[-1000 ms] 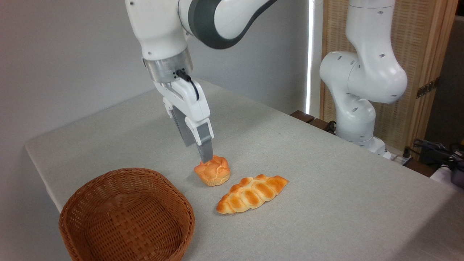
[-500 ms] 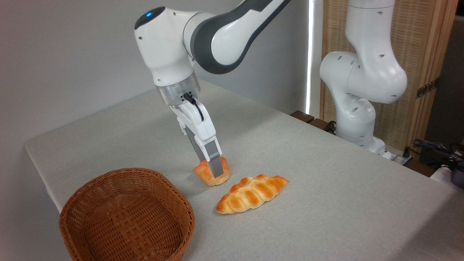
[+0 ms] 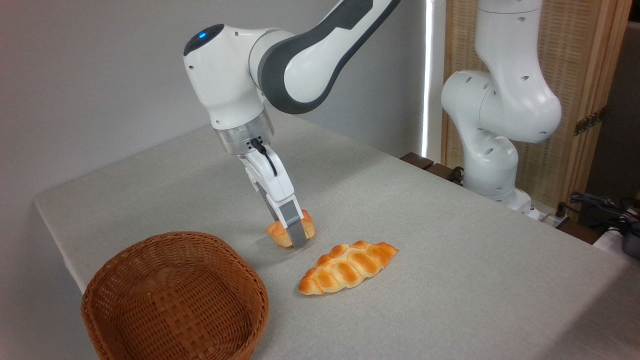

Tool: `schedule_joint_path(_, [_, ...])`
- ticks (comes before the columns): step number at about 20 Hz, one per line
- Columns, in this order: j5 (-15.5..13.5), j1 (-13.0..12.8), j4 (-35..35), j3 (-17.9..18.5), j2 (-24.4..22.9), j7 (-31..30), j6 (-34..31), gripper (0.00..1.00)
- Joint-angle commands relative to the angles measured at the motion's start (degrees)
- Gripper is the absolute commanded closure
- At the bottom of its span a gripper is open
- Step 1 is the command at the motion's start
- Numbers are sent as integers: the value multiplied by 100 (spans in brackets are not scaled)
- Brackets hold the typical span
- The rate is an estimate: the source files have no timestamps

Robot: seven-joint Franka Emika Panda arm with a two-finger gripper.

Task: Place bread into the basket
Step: 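Close the gripper fingers around the round bun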

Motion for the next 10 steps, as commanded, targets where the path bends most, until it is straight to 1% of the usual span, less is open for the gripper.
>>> schedule_joint_path(1, [70, 4, -84, 14, -13, 73, 121, 58])
schedule_joint_path(4, [70, 4, -92, 14, -13, 73, 112, 59])
schedule_joint_path(5, [70, 4, -84, 14, -13, 73, 112, 63])
schedule_joint_path(6, [70, 4, -92, 14, -13, 73, 112, 64])
schedule_joint_path(10, [70, 4, -92, 14, -13, 73, 112, 64])
